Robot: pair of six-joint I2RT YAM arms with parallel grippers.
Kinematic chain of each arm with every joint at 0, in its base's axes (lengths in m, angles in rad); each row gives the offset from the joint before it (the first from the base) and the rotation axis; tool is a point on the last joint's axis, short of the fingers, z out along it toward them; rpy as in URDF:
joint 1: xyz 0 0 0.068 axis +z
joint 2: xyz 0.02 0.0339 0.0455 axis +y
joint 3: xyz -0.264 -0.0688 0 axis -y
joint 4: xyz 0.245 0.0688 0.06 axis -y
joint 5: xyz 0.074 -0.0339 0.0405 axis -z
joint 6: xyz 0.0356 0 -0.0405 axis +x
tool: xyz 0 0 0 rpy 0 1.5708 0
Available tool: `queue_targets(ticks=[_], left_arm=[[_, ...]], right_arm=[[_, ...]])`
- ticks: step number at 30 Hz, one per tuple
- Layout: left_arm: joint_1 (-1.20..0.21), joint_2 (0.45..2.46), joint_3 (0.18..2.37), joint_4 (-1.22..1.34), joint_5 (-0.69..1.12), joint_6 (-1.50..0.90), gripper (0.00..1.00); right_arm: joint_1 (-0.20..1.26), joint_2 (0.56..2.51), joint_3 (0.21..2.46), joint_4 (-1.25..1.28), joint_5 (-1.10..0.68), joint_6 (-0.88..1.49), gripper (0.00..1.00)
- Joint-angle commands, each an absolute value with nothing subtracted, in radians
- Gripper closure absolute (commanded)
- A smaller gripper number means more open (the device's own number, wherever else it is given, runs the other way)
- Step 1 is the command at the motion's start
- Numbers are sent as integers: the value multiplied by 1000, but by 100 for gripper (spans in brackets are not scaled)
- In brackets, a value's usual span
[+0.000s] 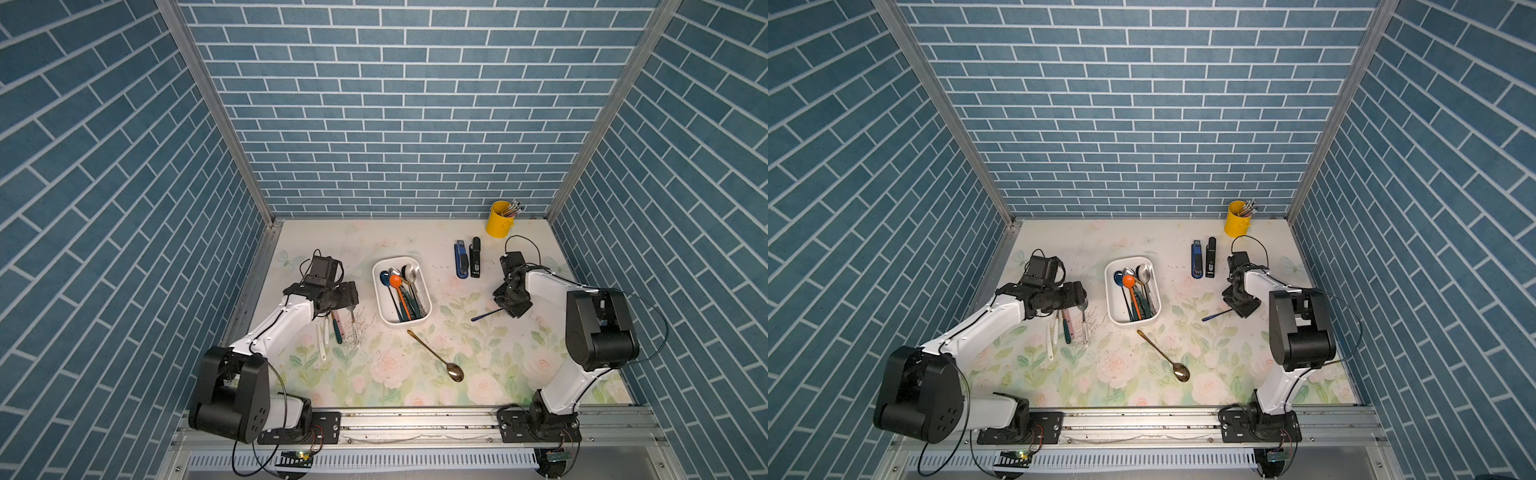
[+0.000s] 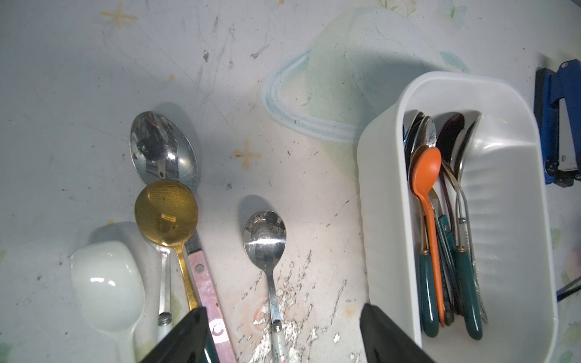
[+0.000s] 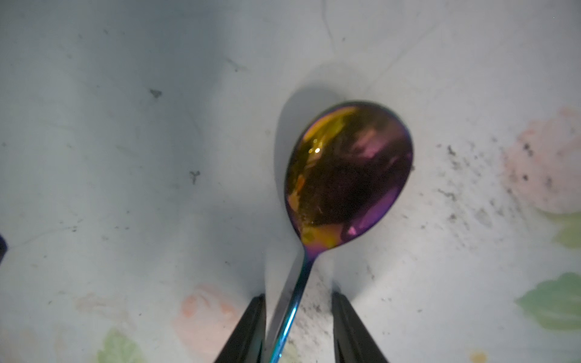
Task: Put the spoon into the storage box
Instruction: Pick up the spoon from the center of the board.
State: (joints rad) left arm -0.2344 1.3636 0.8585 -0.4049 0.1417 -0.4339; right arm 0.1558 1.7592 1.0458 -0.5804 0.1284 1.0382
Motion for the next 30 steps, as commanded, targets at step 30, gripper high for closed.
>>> queue_targets(ticks=[30], left_arm=[[-238,1401,862,-394,176,-443,18]], right_arm=[[184,1719,997,-575,143,861,98]])
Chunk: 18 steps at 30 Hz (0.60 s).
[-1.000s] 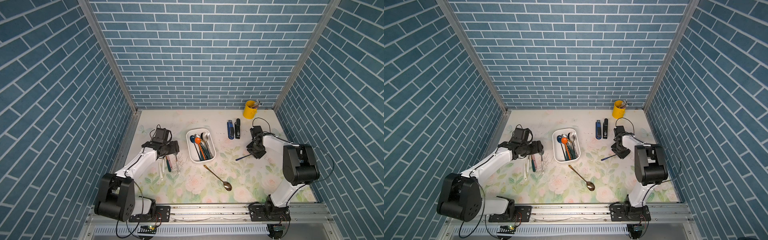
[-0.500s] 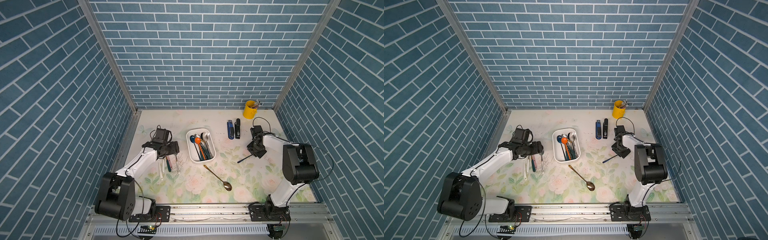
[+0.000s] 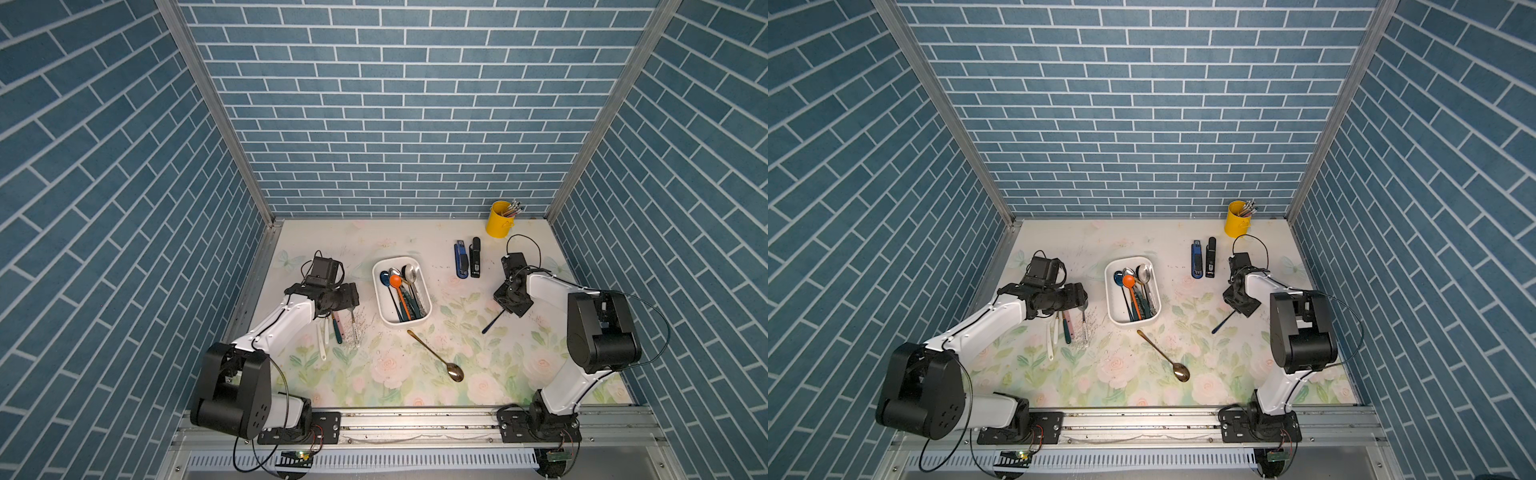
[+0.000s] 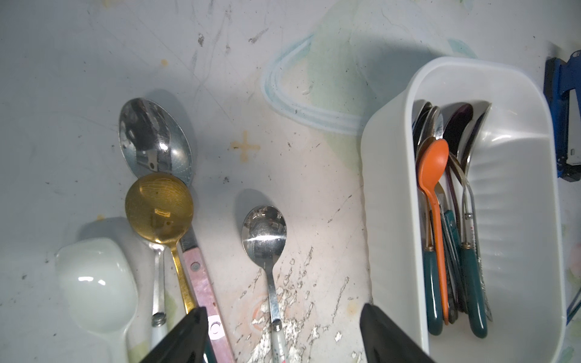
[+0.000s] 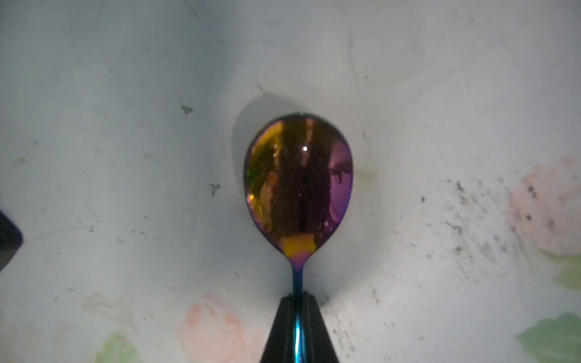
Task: Put the spoon into the storage box
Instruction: Pick up the spoon from the center of the board.
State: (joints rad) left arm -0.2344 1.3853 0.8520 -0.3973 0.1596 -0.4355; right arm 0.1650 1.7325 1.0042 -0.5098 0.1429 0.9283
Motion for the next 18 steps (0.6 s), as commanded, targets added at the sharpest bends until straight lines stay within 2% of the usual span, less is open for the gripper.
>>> queue_targets(ticks=[1,11,18], left_arm=[[-238,1402,862,-393,181,-447,18],[-233,1414,873,-397,205,-469,17],[-202,1406,809,-382,243,-507,17]], right_arm=[[190,1707,1011,-586,152,844,98],[310,1697,1268,-737,161,653,100],[483,1864,1587,-834,94,542,99]])
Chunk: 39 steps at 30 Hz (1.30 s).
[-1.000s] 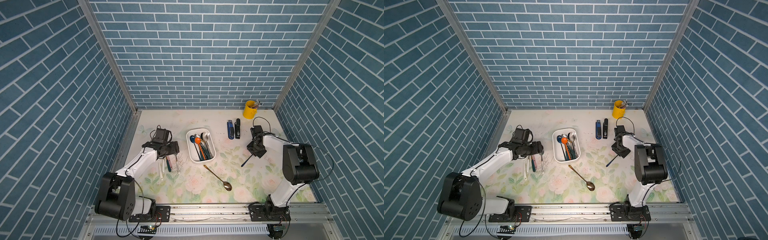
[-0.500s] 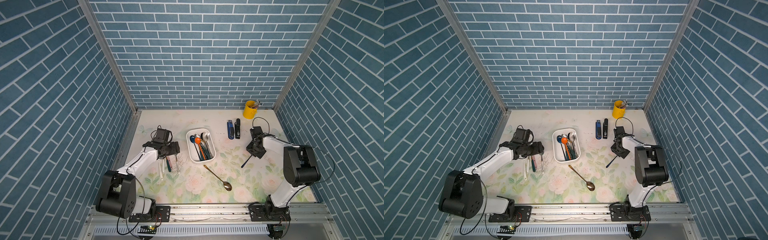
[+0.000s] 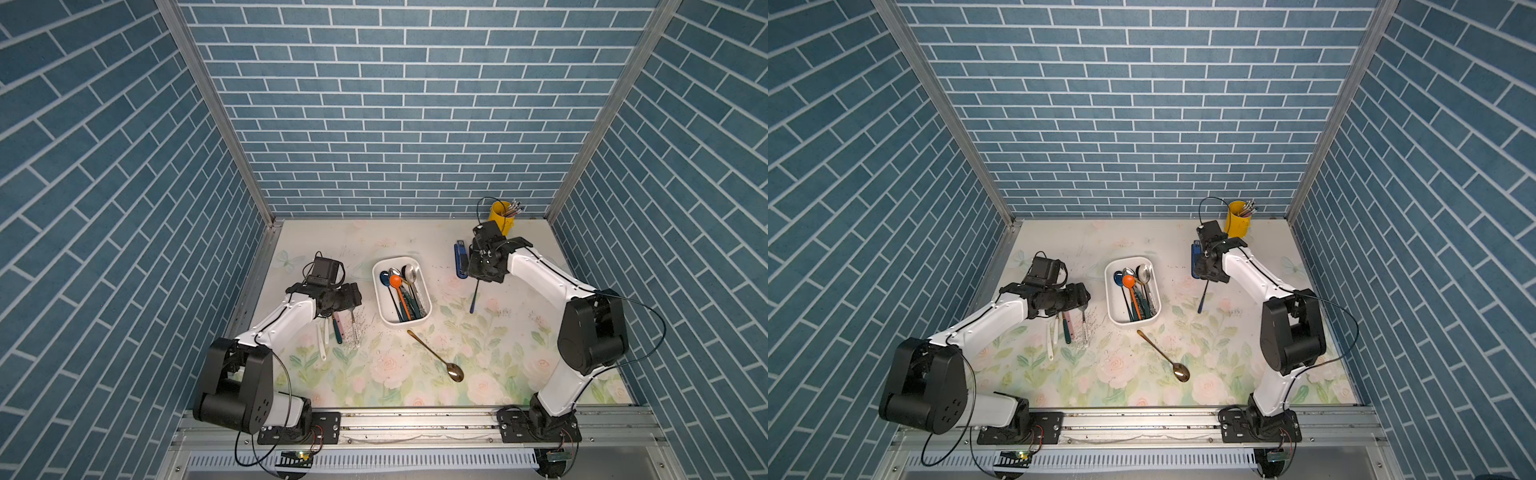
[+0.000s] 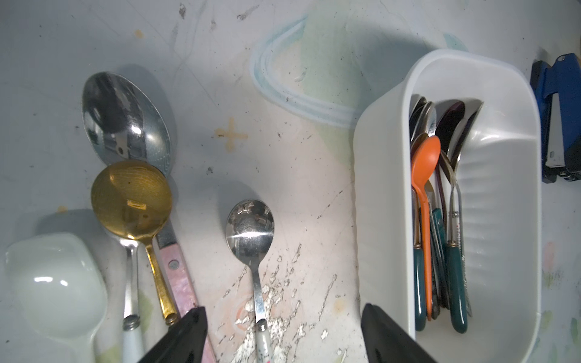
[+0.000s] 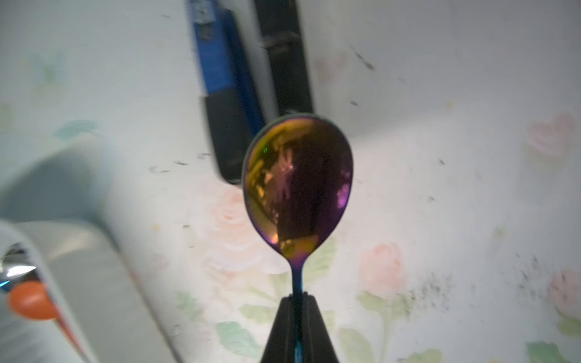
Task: Put the spoon into the storage box
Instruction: Pick up the spoon from the center of the board, then place the spoon in the storage box.
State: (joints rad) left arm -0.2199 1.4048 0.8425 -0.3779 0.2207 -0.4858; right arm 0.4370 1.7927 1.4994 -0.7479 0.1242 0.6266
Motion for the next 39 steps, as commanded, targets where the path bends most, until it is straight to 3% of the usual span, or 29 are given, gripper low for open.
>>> queue_targets(ticks=[1,16,39], left_arm=[[-194,1401,799,-382,249,-511,17],[-173,1364,729,-395,238,-515,17],[-175,1345,693,-393,232,-518,17]], right_arm=[[505,1893,1634,-846,81,531,99],[699,2224,2052,-920,-10,457,99],[742,2378,2069,-958,-24,446,95]])
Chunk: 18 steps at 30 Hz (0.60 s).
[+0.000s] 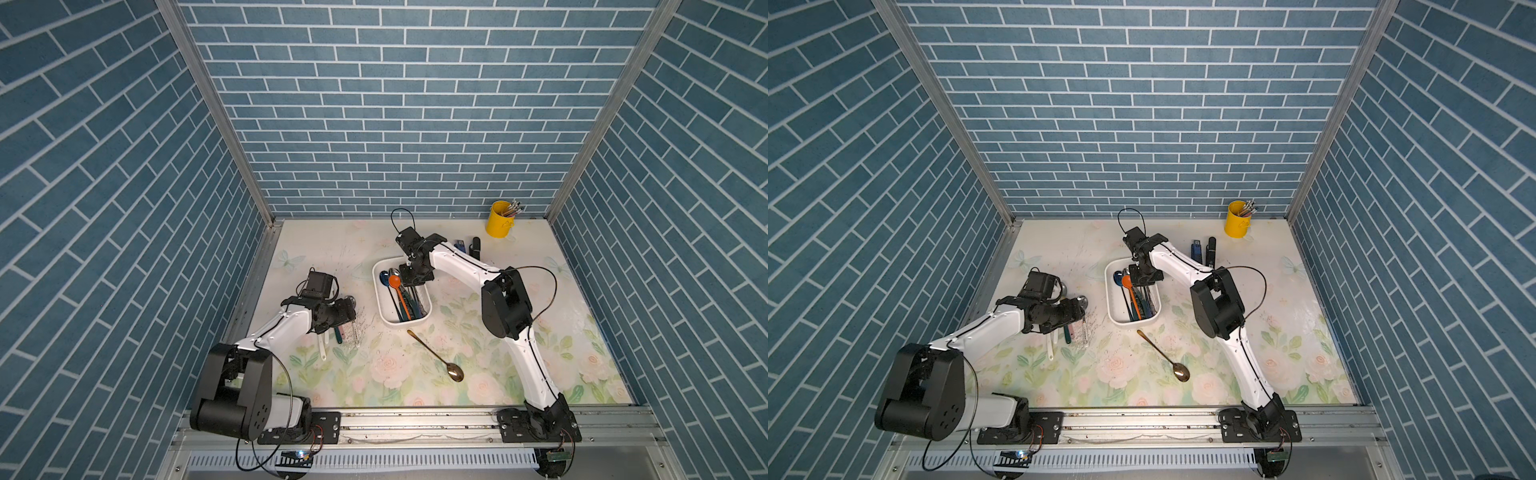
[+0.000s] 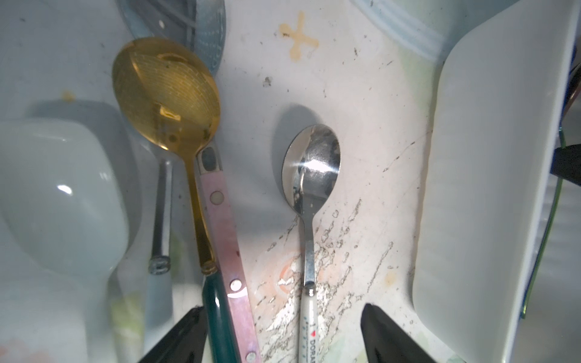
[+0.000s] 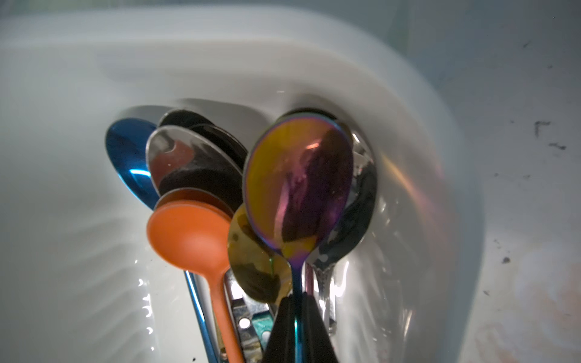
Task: Put the spoon into the storage box
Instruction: Place the spoon in the storage box.
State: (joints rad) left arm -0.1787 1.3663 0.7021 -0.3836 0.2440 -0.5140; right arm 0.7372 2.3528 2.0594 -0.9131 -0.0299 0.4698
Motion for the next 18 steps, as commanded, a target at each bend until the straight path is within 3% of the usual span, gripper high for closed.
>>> queue_targets(ticks=[1,10,18], left_arm=[[-175,1344,695,-395,230,-518,17],[-198,1352,714,-418,209,-527,18],[-268,1377,723,-439,167,-574,20]], right_arm=[[742,2378,2070,-963,-22,449,94],[744,2315,2091,-972,-22,451,78],[741,2186,2040,-952,44,430,74]])
